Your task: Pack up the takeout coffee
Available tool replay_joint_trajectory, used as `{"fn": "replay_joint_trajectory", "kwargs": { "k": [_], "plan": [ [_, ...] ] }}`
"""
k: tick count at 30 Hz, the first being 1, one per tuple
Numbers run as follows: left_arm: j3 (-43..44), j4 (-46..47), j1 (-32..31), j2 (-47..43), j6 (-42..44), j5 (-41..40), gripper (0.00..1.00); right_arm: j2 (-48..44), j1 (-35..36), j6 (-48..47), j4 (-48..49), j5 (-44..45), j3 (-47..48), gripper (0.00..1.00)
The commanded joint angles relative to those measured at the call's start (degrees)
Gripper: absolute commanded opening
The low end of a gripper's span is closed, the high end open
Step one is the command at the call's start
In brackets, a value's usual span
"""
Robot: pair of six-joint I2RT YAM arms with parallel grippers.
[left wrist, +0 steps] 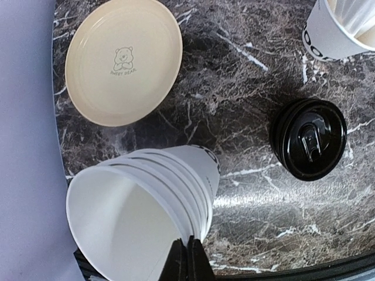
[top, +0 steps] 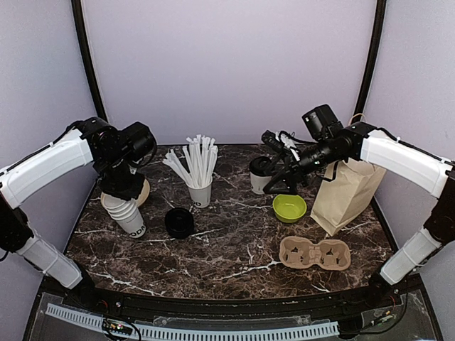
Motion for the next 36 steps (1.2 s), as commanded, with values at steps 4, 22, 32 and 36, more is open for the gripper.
{"fn": "replay_joint_trajectory", "kwargs": {
  "k": [4, 22, 32, 36],
  "plan": [
    [6.43, -4.62, -0.52, 2.61, 1.63, 4.0, 0.0, 1.3, 1.28, -0.73, -1.0, 0.34, 2.92, 0.84],
    [4.94, -1.23, 0.67, 2.99, 2.06, 2.67, 0.0, 1.85, 2.78, -1.36, -1.72, 1.42, 3.35, 0.84],
    [9.49, -8.73, 1.59, 4.27, 0.15, -5.58, 0.0, 3.03, 3.27, -2.34, -2.92, 1.21, 4.44, 0.84],
    [9.84, -4.4, 1.38, 2.44, 1.62, 2.15, 0.0, 2.67, 3.44, -2.25, -2.61, 1.39, 3.98, 0.84]
  ]
}}
